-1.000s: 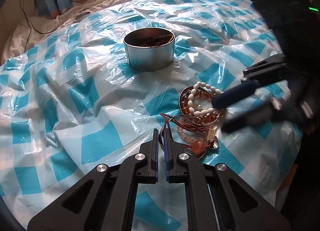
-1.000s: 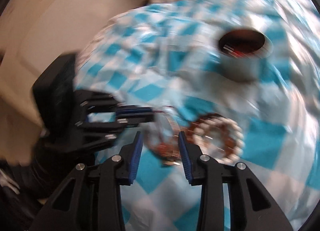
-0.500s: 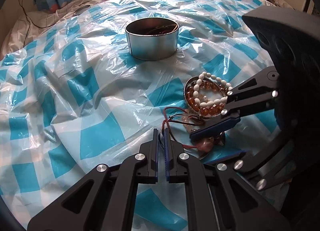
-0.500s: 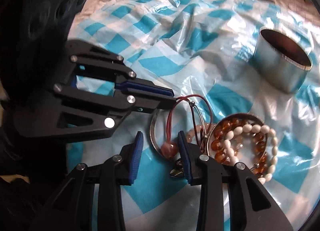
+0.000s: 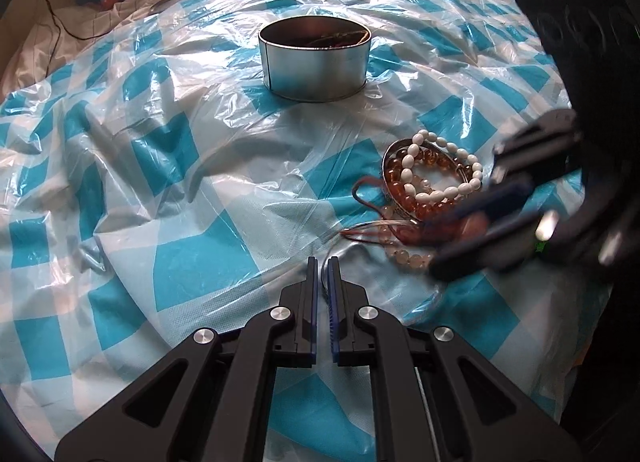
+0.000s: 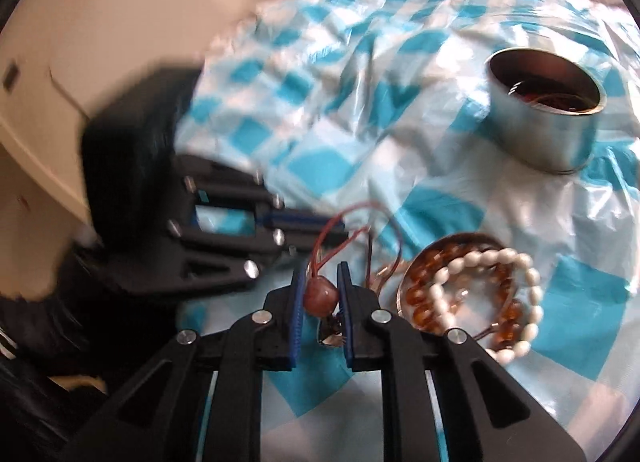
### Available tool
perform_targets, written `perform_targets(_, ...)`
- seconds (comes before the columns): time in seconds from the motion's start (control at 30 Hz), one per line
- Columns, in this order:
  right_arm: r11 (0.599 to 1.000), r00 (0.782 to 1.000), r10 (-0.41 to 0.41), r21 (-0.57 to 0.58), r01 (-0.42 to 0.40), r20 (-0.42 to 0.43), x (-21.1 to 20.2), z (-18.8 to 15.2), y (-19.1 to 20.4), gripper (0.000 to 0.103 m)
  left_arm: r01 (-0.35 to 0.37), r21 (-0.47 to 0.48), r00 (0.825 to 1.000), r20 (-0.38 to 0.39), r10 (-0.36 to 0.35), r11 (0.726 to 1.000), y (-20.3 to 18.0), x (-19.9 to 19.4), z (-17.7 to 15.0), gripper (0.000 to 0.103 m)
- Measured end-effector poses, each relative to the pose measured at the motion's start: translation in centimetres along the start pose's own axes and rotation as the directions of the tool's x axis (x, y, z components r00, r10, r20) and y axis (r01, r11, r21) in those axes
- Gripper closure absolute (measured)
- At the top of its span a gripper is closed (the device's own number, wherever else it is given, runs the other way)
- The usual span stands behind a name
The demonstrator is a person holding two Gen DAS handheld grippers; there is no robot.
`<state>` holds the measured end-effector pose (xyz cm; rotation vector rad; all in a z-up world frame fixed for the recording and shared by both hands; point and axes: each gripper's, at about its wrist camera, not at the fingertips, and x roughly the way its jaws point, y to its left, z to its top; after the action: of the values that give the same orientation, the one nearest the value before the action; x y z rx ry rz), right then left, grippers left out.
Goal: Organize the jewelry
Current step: 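Grasp the red cord with the brown bead using the right tool, then carry the red cord to the tin with the right tool and open it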
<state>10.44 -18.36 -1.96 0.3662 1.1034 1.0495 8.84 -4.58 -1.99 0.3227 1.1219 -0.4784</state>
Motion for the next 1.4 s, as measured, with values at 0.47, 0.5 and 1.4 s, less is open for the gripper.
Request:
perform_targets(0.47,0.988,0.963,0.097,0.089,-0.123,0.253,-7.2,2.1,-1.2,0.086,0.070,-0.040,0.992,0.103,-0.066,0.997,1.3,-3.2,0.9,0.100)
perform_targets(0.5,0.989,0.962,0.090,0.087,-0.116,0.258,-7.6,2.1,-1.3,0.086,0.088,-0.050,0.990,0.117,-0.082,0.995,1.5,-3.5,1.0,0.100)
perform_targets(1.4,0.976,0.914,-0.191,0.166,0.139,0.359,-9.1,9.5,-6.1,0.086,0.206,-0.374,0.958,0.265,-0.108,0.905,4.9,0.8,13.6,0.100)
